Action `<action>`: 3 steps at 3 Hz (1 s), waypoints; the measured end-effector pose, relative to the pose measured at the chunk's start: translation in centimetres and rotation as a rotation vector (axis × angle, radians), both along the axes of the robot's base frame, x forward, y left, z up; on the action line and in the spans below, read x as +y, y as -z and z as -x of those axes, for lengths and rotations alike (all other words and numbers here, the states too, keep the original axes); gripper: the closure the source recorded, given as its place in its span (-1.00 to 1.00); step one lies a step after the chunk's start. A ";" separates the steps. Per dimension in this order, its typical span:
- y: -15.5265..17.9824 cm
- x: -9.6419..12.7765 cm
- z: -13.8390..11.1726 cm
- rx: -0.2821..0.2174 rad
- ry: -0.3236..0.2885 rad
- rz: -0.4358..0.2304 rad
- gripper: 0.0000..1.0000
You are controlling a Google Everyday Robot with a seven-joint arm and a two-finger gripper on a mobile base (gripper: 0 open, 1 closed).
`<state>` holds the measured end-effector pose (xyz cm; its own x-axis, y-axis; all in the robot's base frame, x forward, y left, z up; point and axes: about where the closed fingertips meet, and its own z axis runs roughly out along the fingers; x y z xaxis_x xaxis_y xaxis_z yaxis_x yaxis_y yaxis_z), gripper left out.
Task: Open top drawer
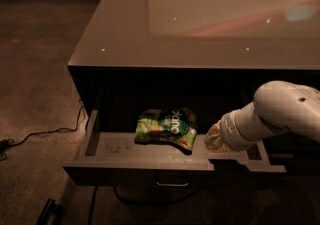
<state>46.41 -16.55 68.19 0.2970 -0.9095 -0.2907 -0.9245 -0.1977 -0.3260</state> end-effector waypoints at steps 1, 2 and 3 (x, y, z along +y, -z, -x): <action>1.4 0.5 -0.9 0.036 -0.020 -0.028 1.00; 2.8 1.5 -1.5 0.075 -0.053 -0.048 1.00; 4.4 2.4 -1.7 0.125 -0.080 -0.062 1.00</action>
Offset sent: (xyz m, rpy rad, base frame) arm 0.0249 0.0258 -0.0420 0.0725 0.1172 0.0903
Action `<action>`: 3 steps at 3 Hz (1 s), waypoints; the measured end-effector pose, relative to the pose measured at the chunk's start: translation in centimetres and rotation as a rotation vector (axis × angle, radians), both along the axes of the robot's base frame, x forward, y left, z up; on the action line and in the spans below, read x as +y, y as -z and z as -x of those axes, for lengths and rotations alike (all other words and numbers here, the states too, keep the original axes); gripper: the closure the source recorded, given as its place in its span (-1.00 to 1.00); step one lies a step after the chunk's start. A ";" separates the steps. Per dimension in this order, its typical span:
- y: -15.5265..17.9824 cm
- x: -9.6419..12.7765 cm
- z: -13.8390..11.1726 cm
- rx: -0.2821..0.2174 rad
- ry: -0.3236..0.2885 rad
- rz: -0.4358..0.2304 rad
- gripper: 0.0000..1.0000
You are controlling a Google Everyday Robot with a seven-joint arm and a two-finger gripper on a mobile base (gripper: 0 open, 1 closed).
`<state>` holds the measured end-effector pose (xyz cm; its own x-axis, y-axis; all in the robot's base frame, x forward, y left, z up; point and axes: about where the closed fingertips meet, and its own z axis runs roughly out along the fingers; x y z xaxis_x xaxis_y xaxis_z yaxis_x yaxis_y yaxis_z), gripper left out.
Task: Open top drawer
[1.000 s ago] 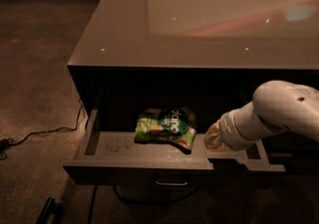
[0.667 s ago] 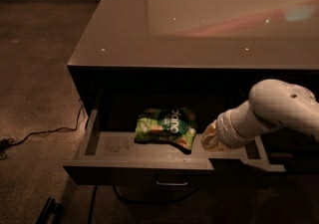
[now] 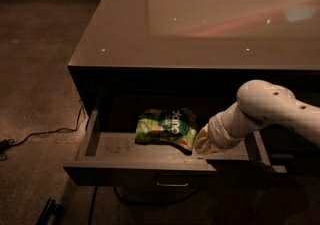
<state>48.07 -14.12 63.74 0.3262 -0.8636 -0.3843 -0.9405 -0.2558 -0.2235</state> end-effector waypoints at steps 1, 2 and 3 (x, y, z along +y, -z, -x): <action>0.8 0.4 0.8 0.039 -0.014 0.012 1.00; 1.0 0.5 2.4 0.077 -0.029 0.050 1.00; 0.7 0.0 4.9 0.112 -0.026 0.092 1.00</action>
Offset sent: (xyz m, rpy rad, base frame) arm -0.0602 0.0015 -0.0084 -0.1279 0.1452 0.0552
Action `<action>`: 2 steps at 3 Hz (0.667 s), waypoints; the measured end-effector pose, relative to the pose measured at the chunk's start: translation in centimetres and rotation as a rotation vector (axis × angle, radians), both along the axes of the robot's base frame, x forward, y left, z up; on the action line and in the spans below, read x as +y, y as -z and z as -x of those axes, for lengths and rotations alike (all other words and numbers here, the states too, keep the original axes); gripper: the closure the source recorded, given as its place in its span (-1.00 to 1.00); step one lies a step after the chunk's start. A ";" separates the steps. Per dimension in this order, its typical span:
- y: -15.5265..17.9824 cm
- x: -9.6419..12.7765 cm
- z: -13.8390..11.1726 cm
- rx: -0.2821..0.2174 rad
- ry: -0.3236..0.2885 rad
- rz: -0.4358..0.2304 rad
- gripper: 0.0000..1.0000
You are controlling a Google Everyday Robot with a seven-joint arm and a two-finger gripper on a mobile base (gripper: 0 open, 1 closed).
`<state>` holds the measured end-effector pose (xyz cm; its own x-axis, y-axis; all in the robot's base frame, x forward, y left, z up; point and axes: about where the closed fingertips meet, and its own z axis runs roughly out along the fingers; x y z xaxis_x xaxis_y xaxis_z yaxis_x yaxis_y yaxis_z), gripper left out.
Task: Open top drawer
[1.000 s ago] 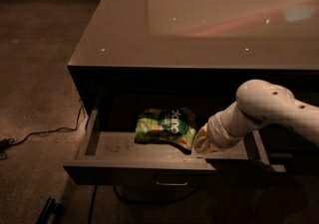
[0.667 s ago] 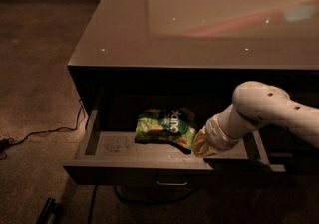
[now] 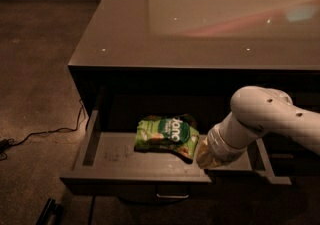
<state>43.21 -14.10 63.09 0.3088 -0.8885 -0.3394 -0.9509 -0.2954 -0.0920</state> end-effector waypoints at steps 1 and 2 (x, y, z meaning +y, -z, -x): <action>-0.4 -0.5 2.4 0.029 0.008 0.038 1.00; -0.4 -0.9 3.9 0.055 0.019 0.061 1.00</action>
Offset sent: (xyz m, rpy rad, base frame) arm -0.0562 -0.0142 0.0068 -0.0896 0.0819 -0.0346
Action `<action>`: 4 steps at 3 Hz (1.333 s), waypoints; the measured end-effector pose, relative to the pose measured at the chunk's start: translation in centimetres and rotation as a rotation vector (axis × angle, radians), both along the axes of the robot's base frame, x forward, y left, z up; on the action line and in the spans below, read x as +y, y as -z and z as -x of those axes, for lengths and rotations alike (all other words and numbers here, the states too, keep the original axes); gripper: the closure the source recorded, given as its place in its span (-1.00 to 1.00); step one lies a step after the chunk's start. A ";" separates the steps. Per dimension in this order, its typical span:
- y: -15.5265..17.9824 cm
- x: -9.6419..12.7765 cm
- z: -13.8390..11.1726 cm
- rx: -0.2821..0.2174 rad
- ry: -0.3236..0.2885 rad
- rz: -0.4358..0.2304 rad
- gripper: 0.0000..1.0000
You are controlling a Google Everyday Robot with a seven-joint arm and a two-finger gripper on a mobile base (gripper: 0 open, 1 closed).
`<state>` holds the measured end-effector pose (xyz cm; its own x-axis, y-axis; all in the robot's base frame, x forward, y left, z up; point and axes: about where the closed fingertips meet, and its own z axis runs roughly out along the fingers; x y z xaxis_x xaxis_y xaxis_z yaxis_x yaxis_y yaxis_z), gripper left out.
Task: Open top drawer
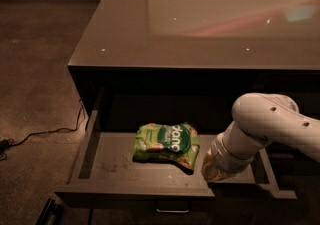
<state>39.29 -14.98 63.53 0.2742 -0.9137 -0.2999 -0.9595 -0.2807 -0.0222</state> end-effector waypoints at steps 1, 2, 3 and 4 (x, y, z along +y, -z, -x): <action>0.0 0.0 0.0 0.000 0.000 0.000 0.63; 0.0 0.0 0.0 0.000 0.000 0.000 0.16; 0.0 0.0 0.0 0.000 0.000 0.000 -0.30; 0.0 0.0 0.0 0.000 0.000 0.000 -0.76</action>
Offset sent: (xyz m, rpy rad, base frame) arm -0.0002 0.0000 0.0000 -0.0004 0.0003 -0.0001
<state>39.26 -14.99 63.54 0.2741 -0.9138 -0.2996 -0.9596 -0.2807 -0.0217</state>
